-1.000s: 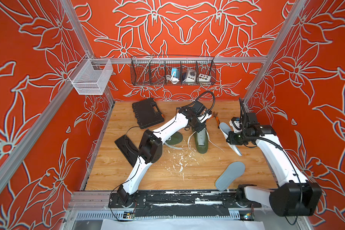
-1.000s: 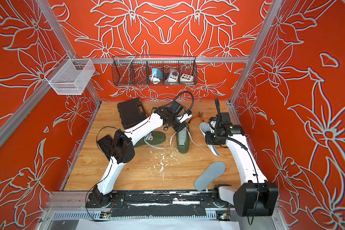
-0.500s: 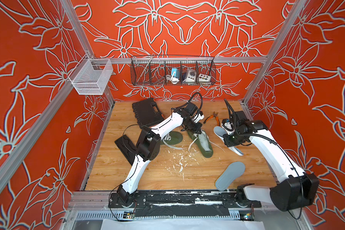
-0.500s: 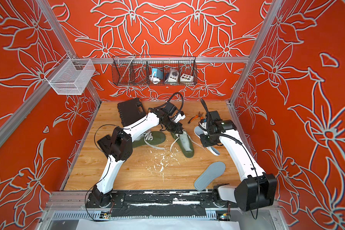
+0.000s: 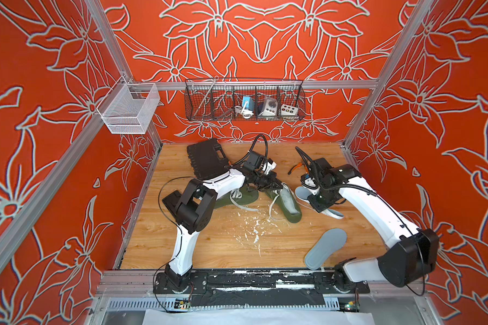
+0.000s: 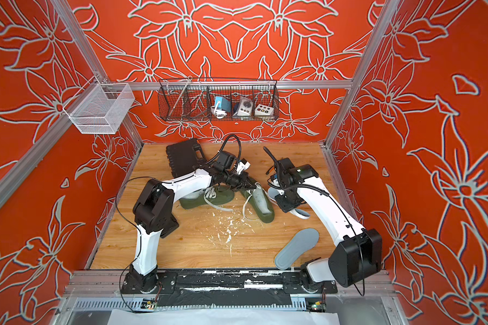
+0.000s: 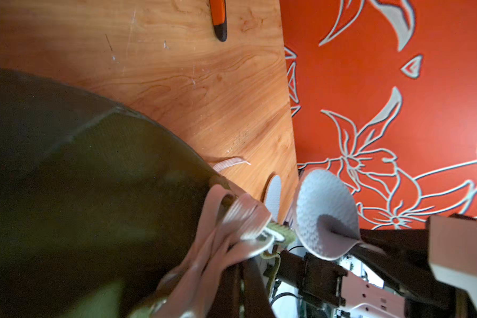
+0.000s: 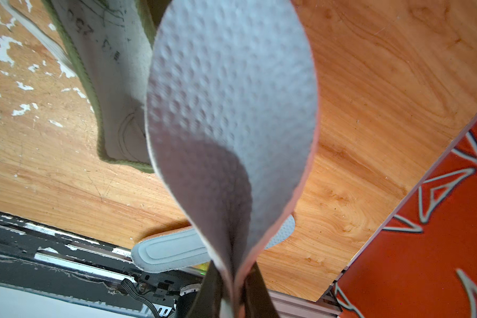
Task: Insert the insole into the shoe
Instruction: Adjust the shoe at the center of the board, then insert the insole into the shoe.
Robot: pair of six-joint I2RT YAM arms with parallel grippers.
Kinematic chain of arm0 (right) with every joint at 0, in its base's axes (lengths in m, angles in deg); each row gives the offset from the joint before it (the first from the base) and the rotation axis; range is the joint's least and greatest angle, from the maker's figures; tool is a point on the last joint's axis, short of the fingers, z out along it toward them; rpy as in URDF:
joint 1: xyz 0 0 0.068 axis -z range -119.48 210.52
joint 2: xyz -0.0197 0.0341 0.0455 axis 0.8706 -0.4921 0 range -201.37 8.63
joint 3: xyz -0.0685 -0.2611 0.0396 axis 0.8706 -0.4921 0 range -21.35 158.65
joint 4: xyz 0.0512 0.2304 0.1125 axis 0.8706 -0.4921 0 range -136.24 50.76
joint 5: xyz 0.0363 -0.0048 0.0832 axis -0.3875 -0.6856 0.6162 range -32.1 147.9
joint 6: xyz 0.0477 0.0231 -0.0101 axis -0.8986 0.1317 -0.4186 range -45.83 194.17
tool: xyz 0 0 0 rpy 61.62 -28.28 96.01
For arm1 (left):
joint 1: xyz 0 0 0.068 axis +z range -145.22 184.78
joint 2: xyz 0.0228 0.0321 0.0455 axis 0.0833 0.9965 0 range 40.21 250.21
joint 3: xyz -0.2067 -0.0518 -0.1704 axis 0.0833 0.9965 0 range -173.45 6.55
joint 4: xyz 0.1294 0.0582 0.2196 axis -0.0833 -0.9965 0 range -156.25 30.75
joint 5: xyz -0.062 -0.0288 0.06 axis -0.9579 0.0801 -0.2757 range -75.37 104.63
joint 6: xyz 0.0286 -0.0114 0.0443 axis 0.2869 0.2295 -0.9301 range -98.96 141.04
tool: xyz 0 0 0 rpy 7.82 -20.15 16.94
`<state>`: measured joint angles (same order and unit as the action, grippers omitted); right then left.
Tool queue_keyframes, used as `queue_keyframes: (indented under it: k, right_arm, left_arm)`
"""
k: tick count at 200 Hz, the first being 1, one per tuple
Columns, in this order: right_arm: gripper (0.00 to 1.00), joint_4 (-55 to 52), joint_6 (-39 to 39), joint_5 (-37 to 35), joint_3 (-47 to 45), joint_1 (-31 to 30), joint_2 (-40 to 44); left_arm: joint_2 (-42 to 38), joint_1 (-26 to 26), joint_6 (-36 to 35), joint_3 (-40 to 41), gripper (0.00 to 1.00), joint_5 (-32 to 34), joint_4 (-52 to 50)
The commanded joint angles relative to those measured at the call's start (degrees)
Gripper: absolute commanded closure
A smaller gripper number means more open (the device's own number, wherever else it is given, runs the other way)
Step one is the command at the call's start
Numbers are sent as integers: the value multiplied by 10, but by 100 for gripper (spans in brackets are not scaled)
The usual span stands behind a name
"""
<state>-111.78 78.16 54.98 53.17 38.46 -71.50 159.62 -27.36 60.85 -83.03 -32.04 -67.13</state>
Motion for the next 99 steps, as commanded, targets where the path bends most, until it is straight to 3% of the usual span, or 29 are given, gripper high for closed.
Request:
queue_keyframes:
  k: [1, 53, 99]
  right_arm:
    - [90, -31, 17, -26, 24, -5, -4]
    - [92, -51, 25, -68, 29, -26, -5]
    - [94, -60, 15, -78, 31, -61, -11]
  left_arm:
    - [-30, 1, 82, 11, 100, -43, 110]
    - [-50, 0, 110, 77, 100, -2, 156]
    - [-35, 0, 113, 88, 100, -12, 180]
